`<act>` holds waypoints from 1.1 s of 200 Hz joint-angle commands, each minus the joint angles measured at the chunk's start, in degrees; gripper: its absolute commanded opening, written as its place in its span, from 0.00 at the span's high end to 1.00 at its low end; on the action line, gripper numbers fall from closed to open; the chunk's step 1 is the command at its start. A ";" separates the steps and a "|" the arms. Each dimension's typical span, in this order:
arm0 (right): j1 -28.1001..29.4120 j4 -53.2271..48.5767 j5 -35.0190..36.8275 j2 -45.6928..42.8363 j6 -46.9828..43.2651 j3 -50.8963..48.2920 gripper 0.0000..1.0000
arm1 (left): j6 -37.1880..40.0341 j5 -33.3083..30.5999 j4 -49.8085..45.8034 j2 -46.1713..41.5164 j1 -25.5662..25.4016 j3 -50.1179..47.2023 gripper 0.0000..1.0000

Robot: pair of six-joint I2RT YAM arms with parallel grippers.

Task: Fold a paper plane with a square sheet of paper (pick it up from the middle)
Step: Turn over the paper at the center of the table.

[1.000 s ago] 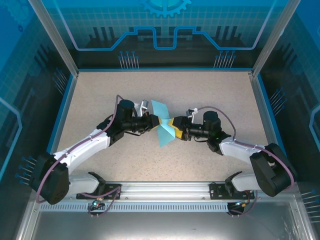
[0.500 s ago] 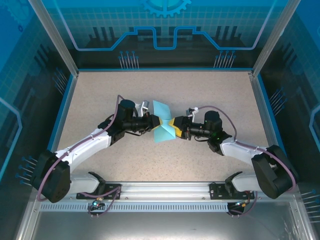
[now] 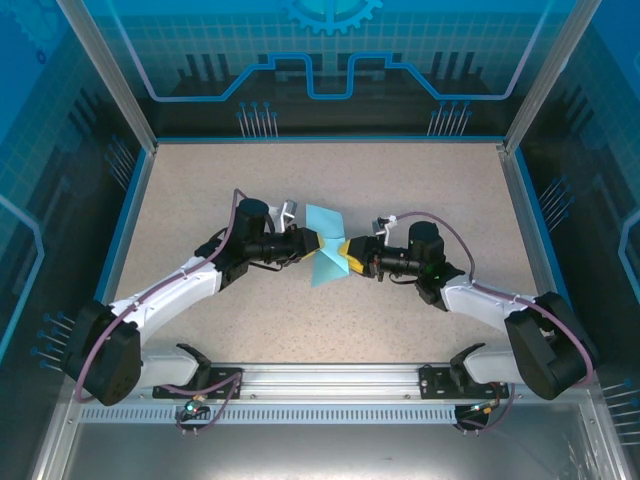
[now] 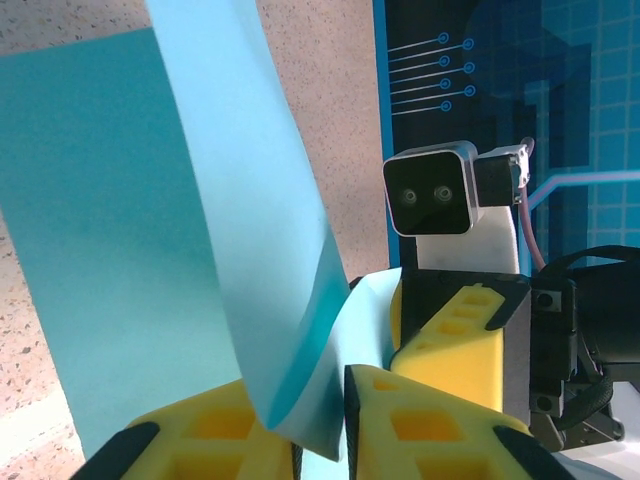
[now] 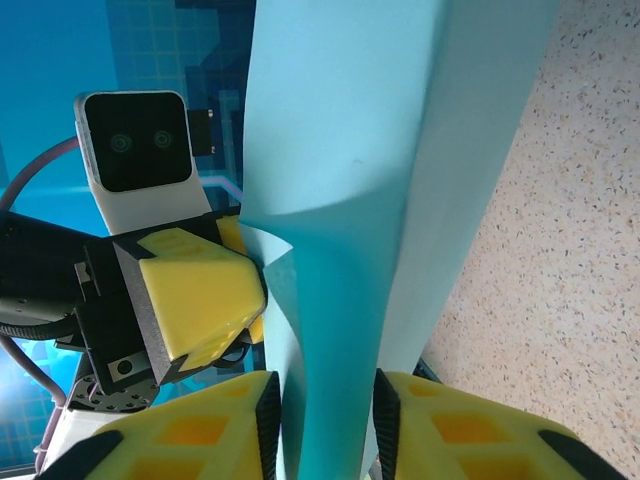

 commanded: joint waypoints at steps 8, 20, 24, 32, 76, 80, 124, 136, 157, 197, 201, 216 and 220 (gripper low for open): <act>-1.03 -0.67 -0.99 -0.84 -1.40 1.79 0.70 | 1.24 0.63 -1.03 0.03 0.74 -0.74 0.78; -1.03 -0.91 -0.91 -0.83 -1.58 1.79 0.71 | 1.29 0.72 -1.09 0.10 0.88 -0.86 0.78; -1.07 -0.93 -0.96 -0.78 -1.55 1.78 0.72 | 1.29 0.80 -1.04 0.11 0.87 -0.85 0.77; -1.03 -0.93 -1.00 -0.68 -1.53 1.76 0.73 | 1.31 0.86 -1.01 0.19 0.81 -0.87 0.77; -1.09 -1.93 -0.90 -0.72 -2.36 2.08 0.77 | 2.63 0.55 -2.93 0.60 0.99 -0.72 0.74; -1.12 -2.19 -0.84 -0.79 -2.51 2.18 0.77 | 2.61 0.66 -3.02 0.56 1.04 -0.72 0.73; -1.12 -5.49 -0.50 -1.07 -4.87 2.90 0.82 | 3.01 0.73 -3.25 0.99 1.18 -0.76 0.70; -1.15 -8.52 -0.20 -1.54 -6.90 3.51 0.83 | 3.09 0.80 -3.33 1.03 1.16 -0.64 0.66; -1.21 -15.83 0.74 -2.85 -11.91 5.22 0.86 | 3.57 0.77 -4.01 0.99 1.25 -0.22 0.59; -1.27 -34.50 5.40 -5.08 -25.54 9.67 0.92 | 5.61 -0.07 -7.22 0.68 1.48 1.16 0.48; -1.13 -36.96 6.32 -5.31 -27.20 10.36 0.93 | 5.97 -0.25 -7.73 0.60 1.51 1.22 0.46; -0.89 -46.96 11.22 -5.88 -34.99 13.51 0.95 | 6.90 -1.09 -9.68 0.37 1.62 1.80 0.43; -0.73 -49.45 12.79 -5.86 -37.27 14.41 0.96 | 7.29 -1.43 -10.40 0.29 1.66 2.08 0.42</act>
